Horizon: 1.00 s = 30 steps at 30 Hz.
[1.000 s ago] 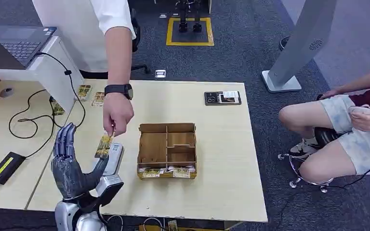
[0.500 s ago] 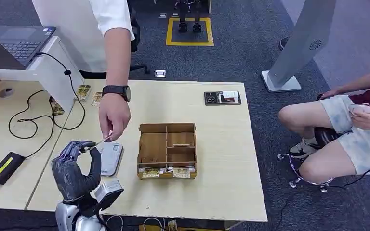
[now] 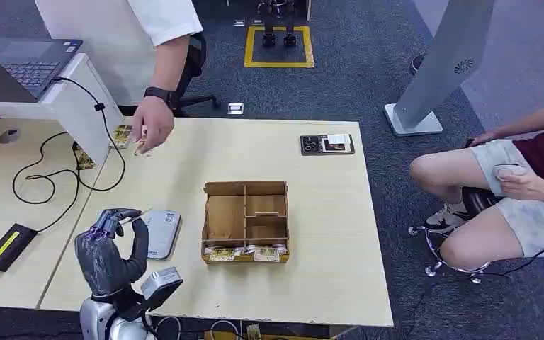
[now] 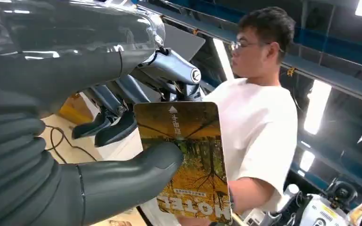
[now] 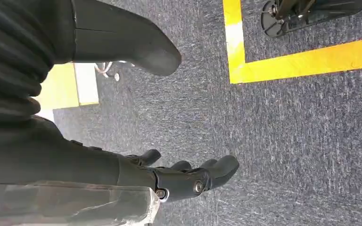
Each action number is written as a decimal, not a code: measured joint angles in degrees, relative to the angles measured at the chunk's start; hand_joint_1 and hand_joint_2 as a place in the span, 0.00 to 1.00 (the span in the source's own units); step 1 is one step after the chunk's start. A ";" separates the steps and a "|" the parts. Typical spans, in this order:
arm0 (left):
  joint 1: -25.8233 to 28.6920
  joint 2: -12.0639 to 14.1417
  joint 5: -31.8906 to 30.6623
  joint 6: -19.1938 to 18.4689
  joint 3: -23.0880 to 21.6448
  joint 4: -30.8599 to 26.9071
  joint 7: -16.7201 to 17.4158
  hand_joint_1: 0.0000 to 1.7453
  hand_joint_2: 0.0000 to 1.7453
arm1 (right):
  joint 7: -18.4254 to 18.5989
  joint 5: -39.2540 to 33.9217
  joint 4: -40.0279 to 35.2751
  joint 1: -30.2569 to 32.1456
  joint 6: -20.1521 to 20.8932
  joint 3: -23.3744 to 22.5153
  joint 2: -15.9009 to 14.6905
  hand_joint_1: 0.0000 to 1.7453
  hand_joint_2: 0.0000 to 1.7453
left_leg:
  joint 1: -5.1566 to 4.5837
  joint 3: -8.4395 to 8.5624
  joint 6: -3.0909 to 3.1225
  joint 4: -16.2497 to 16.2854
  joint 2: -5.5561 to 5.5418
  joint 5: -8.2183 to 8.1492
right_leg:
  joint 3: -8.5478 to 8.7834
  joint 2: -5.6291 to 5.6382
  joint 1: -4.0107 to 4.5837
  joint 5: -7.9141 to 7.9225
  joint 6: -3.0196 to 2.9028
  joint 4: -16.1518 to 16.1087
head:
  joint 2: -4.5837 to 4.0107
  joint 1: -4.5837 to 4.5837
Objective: Pass the card to the sensor for recognition and then transmit it.
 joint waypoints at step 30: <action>-3.90 2.97 -27.34 0.02 6.65 10.84 23.62 1.00 1.00 | 1.51 0.24 0.55 -1.20 1.46 3.48 -1.05 0.00 1.00 | 0.00 0.03 0.00 0.00 0.01 0.00 | 0.01 0.01 0.00 0.00 0.00 0.00 | 0.00 -0.02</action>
